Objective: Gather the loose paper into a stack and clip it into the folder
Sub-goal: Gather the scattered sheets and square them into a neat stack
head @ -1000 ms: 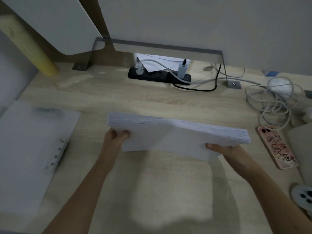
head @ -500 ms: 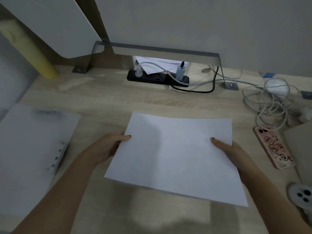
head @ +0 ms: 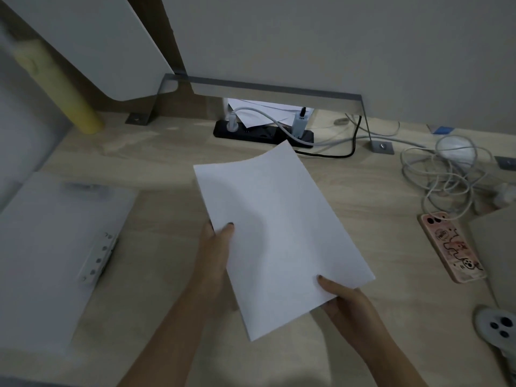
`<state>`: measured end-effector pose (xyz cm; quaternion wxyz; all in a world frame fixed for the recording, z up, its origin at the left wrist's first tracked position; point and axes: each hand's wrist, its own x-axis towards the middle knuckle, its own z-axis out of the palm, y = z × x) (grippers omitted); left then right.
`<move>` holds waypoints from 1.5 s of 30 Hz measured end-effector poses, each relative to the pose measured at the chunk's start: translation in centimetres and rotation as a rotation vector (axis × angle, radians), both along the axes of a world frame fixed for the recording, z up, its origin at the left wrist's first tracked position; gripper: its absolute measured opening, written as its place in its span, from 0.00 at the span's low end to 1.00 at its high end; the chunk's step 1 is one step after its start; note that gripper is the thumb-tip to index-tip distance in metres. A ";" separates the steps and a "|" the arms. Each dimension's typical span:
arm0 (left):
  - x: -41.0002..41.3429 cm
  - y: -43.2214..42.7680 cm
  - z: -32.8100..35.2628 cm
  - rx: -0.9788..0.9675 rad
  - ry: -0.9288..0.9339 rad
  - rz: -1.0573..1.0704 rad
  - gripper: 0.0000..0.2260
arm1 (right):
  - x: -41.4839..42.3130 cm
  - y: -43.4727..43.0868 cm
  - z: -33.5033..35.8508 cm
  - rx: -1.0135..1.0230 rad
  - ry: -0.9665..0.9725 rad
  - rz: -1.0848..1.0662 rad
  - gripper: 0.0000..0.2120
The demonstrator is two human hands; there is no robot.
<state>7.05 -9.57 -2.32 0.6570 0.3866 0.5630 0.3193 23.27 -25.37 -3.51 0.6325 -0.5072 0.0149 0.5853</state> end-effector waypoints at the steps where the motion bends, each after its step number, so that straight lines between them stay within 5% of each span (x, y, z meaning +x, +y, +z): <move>1: -0.1 0.1 0.4 0.054 0.011 0.008 0.12 | 0.7 -0.4 0.1 -0.005 0.018 0.034 0.22; 9: -0.2 0.2 3.1 0.390 -0.149 -0.231 0.12 | 5.3 1.6 3.4 -0.029 -0.441 0.418 0.22; 16: 0.8 -0.4 4.1 0.512 -0.126 -0.241 0.12 | 3.5 5.9 5.1 0.023 -0.764 -0.097 0.12; 20: 0.5 -0.8 2.7 0.506 -0.043 -0.088 0.11 | 2.6 5.8 5.2 0.022 -0.865 -0.175 0.05; 26: 0.8 -0.7 0.7 0.317 0.034 -0.029 0.07 | 1.8 5.5 4.0 -0.033 -0.804 -0.114 0.10; 30: 1.2 -1.0 1.7 0.432 0.079 -0.008 0.17 | 1.8 5.6 4.3 -0.038 -0.811 -0.190 0.13; 33: 1.0 -1.3 1.4 0.384 0.067 -0.061 0.09 | 1.5 4.9 3.2 -0.047 -0.809 -0.126 0.06; 36: 1.1 -0.7 1.5 0.385 0.118 -0.114 0.10 | 1.5 4.9 3.0 -0.020 -0.803 -0.085 0.14; 40: 2.3 -0.5 1.9 0.407 0.049 -0.118 0.10 | 2.7 4.3 3.3 -0.064 -0.784 -0.125 0.02; 45: 5.9 -1.6 0.9 0.312 0.043 -0.271 0.05 | 5.8 1.6 2.1 -0.147 -0.781 -0.125 0.11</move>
